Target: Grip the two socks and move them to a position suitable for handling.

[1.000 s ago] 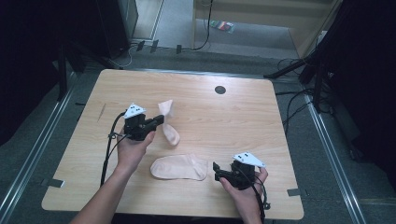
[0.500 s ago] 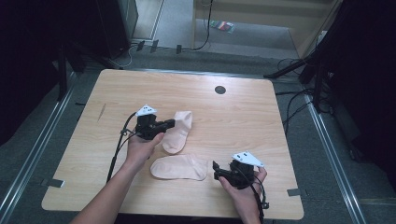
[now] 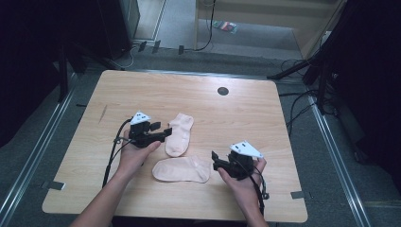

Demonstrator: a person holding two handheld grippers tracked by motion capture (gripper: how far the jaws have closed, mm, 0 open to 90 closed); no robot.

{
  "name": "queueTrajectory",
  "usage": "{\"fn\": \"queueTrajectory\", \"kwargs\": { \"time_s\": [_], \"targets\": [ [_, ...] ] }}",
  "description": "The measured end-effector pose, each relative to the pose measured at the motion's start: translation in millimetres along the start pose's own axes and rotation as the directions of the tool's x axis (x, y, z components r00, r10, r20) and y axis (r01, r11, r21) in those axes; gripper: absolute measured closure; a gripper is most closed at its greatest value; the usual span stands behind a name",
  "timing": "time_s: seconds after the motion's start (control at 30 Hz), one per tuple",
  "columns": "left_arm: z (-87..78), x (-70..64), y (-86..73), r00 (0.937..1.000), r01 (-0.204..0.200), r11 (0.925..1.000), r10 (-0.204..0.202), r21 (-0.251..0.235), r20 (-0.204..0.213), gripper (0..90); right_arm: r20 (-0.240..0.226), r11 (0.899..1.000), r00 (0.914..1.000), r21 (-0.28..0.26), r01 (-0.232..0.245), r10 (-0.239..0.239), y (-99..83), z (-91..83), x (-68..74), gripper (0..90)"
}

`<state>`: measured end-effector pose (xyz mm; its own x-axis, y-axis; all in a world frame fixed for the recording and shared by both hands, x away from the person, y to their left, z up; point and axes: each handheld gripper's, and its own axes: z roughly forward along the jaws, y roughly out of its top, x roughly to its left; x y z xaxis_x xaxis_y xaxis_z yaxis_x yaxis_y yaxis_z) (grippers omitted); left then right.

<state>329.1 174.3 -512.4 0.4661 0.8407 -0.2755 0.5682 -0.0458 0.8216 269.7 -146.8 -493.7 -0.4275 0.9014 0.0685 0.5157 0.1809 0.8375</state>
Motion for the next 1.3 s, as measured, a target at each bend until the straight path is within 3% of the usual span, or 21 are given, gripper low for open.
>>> {"fn": "queueTrajectory", "kwargs": {
  "time_s": [0.1,0.27,0.33,0.43,0.6,0.83,0.97,1.03,1.13,1.17,1.3],
  "targets": [
    [-8.1,4.3,-8.8,0.9996,0.026,0.9995,-0.027,-0.019,-0.011,40.1,-0.035,0.999,0.9986,-0.014,0.04,-0.041,19.6,13.4,4.3,28.2],
    [-22.7,5.9,-18.4,0.9992,0.03,0.9987,-0.031,-0.041,-0.024,40.3,-0.112,0.996,0.9892,-0.011,0.094,-0.095,44.3,44.3,9.3,37.6],
    [-28.3,6.7,-21.8,0.9992,0.025,0.9986,-0.026,-0.048,-0.03,40.3,-0.148,0.993,0.982,0.009,0.12,-0.117,51.8,60.7,10.5,39.6],
    [-34.2,9.3,-26.7,0.9989,0.032,0.9982,-0.034,-0.05,-0.032,40.3,-0.166,0.988,0.9762,0.04,0.148,-0.14,59.1,80.6,12.0,44.0],
    [-40.3,14.8,-35.9,0.998,0.051,0.9973,-0.053,-0.052,-0.033,40.9,-0.234,0.975,0.9552,0.084,0.206,-0.182,66.1,108.7,18.1,46.9],
    [-44.6,21.3,-39.1,0.9966,0.071,0.996,-0.073,-0.055,-0.038,42.3,-0.293,0.939,0.9148,0.116,0.323,-0.278,65.5,137.8,40.6,47.1],
    [-45.7,22.1,-40.6,0.9962,0.078,0.9954,-0.08,-0.055,-0.035,42.6,-0.285,0.923,0.9103,0.155,0.353,-0.3,65.6,154.7,46.5,41.8],
    [-45.7,22.5,-40.9,0.9961,0.078,0.9955,-0.08,-0.054,-0.036,42.8,-0.285,0.925,0.9154,0.168,0.34,-0.284,65.8,162.1,46.2,41.7],
    [-45.6,23.3,-41.5,0.996,0.081,0.9952,-0.083,-0.054,-0.034,43.1,-0.288,0.924,0.9153,0.176,0.34,-0.282,65.0,170.7,44.9,41.9],
    [-45.5,23.5,-41.8,0.9959,0.082,0.9952,-0.084,-0.054,-0.035,43.3,-0.284,0.925,0.9195,0.185,0.331,-0.272,64.4,172.8,44.8,42.4],
    [-44.7,23.9,-43.3,0.9954,0.087,0.9949,-0.089,-0.051,-0.035,43.8,-0.28,0.923,0.9128,0.162,0.35,-0.297,61.3,179.0,45.6,45.6]
  ]
}}
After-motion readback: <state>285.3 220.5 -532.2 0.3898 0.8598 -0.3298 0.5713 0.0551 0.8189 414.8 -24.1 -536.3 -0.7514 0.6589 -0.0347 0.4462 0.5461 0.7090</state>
